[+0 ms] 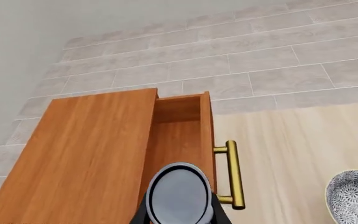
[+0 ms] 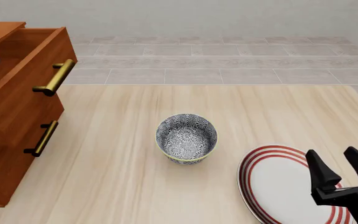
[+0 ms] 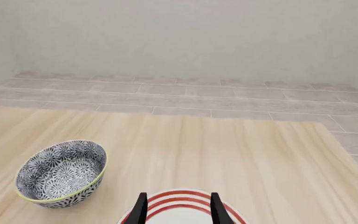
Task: Put the ketchup in the top drawer of the cabinet.
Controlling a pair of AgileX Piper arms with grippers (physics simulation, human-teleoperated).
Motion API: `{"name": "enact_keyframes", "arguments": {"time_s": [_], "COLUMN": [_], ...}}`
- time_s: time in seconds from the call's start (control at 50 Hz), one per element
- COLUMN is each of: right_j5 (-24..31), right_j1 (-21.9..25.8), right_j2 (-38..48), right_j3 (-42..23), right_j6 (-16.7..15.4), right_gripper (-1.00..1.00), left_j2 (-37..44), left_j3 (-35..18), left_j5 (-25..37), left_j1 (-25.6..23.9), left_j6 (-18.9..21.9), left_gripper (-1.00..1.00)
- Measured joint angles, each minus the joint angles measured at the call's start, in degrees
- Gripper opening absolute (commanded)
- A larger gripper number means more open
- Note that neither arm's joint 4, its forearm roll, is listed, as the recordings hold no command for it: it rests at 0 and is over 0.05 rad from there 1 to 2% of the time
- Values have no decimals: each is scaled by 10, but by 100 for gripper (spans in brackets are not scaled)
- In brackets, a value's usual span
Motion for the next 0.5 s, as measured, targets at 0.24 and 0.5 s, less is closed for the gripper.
{"name": "enact_keyframes", "arguments": {"time_s": [0.24, 0.5], "right_j5": [-7, -10], "right_j1": [2, 2], "right_j2": [10, 14], "right_j3": [0, 0], "right_j6": [0, -1], "right_gripper": [100, 100], "left_j2": [2, 3], "left_j3": [18, 41], "left_j5": [-14, -30], "left_j1": [10, 12], "left_j6": [8, 13], "left_gripper": [-100, -100]}}
